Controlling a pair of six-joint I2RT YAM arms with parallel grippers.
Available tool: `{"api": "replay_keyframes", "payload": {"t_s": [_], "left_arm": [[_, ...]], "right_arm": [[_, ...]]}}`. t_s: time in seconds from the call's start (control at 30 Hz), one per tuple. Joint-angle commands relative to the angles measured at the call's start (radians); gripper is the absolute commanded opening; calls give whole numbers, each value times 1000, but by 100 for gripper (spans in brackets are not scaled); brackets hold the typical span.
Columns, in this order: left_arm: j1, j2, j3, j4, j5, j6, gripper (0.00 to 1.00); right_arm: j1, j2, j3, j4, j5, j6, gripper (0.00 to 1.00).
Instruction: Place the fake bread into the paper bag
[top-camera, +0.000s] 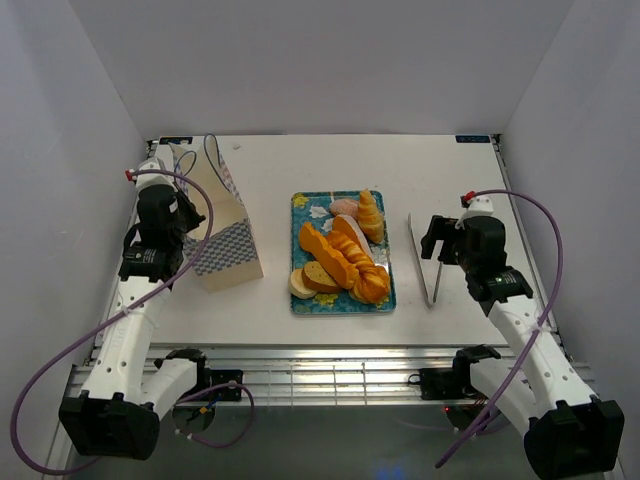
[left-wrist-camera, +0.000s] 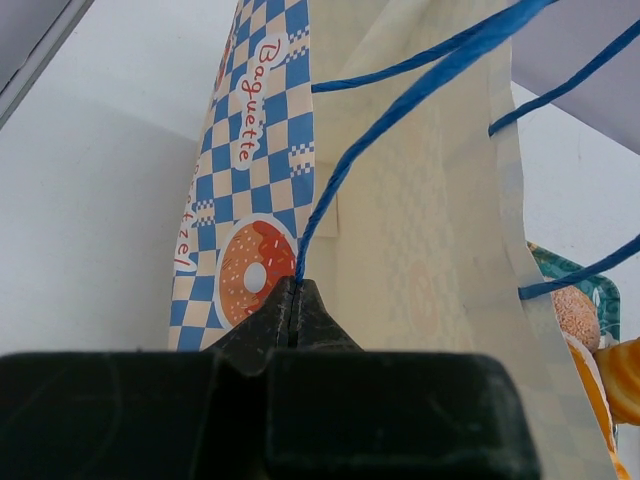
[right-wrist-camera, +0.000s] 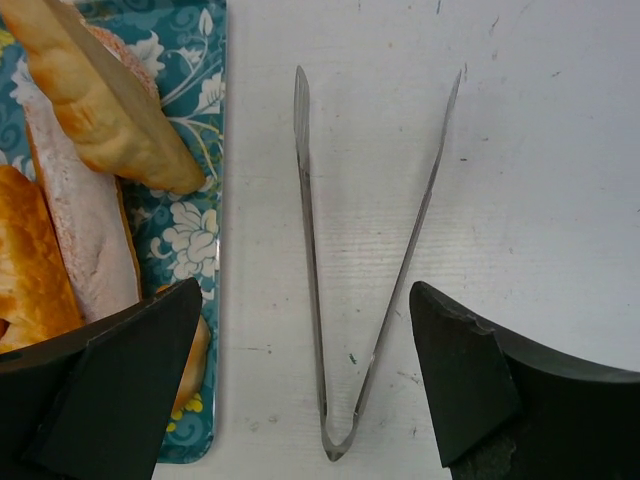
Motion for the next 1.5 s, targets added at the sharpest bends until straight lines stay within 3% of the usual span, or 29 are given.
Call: {"api": "replay_keyframes", "payload": {"t_s": [0.0,0.17,0.53,0.97,1.17,1.3,1.33,1.47], "left_arm": [[34,22,-17,46,62,27,0],[80,21,-35,63,173,29,0],[129,-20,-60,73,320,36,0],[129,-56,-86,95,368,41,1],[129,-51,-86,95,368,39,7],[129,-48,-86,96,360,38,21],[129,-48,-84,96,365,36,31],[129,-46,-79,98,374,39,50]], "right_arm": [[8,58,42,-59,14,-58,90],[10,168,63,-123,37,-39,90],[11,211,7,-105,11,-14,90],[11,409,-18,26,59,26,90],[14,477,-36,118,66,53,90],[14,513,-35,148,60,73,90],[19,530,-32,151,60,73,90],[25,556,-30,159,63,83,92]]}}
